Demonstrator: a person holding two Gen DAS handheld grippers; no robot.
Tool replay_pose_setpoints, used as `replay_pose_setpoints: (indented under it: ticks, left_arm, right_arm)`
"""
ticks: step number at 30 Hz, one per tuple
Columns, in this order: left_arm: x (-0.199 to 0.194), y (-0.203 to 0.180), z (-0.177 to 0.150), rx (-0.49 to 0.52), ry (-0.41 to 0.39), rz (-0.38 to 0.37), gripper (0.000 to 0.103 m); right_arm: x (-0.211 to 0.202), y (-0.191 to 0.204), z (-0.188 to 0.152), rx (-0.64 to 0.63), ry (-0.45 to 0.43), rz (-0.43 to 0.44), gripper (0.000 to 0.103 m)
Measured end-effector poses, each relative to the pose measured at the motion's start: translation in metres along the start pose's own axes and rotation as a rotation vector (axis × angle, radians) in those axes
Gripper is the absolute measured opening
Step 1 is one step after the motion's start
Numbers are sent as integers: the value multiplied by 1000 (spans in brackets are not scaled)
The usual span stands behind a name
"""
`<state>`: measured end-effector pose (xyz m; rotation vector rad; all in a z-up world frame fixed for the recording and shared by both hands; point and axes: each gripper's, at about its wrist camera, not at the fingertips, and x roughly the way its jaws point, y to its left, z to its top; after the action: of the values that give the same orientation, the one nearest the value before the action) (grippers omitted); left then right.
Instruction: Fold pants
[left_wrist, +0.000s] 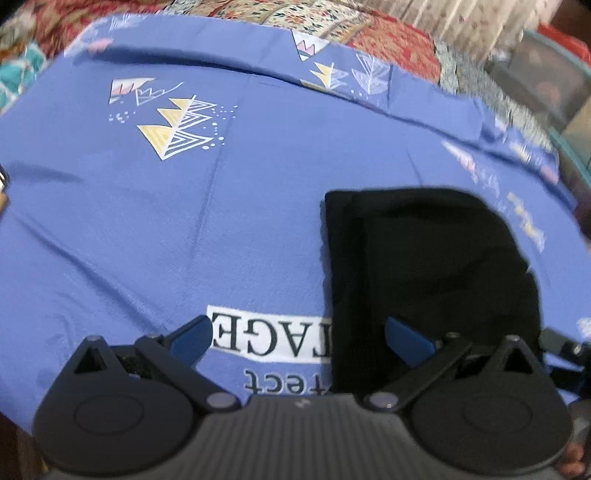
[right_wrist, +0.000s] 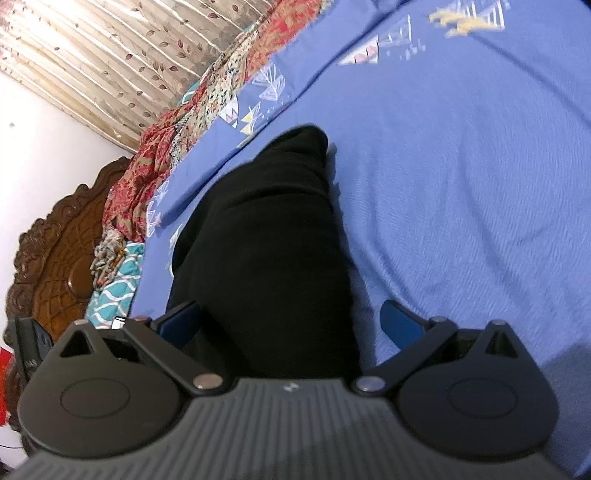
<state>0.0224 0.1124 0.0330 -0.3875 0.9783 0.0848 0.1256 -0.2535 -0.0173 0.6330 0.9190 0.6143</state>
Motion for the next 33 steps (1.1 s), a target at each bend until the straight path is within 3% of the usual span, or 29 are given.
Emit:
replay_pose_setpoints:
  ticks: [5, 15, 18, 19, 20, 22, 23, 24, 26, 33]
  left_arm:
    - [6, 5, 11, -12, 11, -100, 103]
    - [65, -8, 3, -91, 178, -356, 103]
    - [70, -14, 3, -77, 163, -370, 102]
    - [71, -16, 5, -80, 162, -383, 99]
    - [72, -17, 6, -83, 158, -386, 90]
    - [71, -19, 10, -83, 146, -371, 78]
    - [70, -20, 12, -88, 140, -370, 68]
    - [67, -21, 17, -91, 131, -374, 65]
    - [57, -26, 29, -66, 99, -385, 61]
    - [30, -68, 107, 102, -119, -317, 62]
  right_arm:
    - [-8, 0, 9, -50, -62, 15, 103]
    - [15, 0, 19, -106, 24, 5, 103]
    - [36, 2, 21, -119, 75, 29, 102]
    - [44, 2, 23, -109, 95, 46, 96]
    - [51, 4, 25, -99, 120, 70, 78]
    - [62, 9, 30, -67, 169, 89, 68]
    - [65, 17, 32, -91, 172, 87, 62]
    - [63, 25, 33, -130, 169, 85, 60]
    - [57, 44, 39, -224, 144, 94, 53]
    - [56, 83, 95, -375, -57, 149, 52]
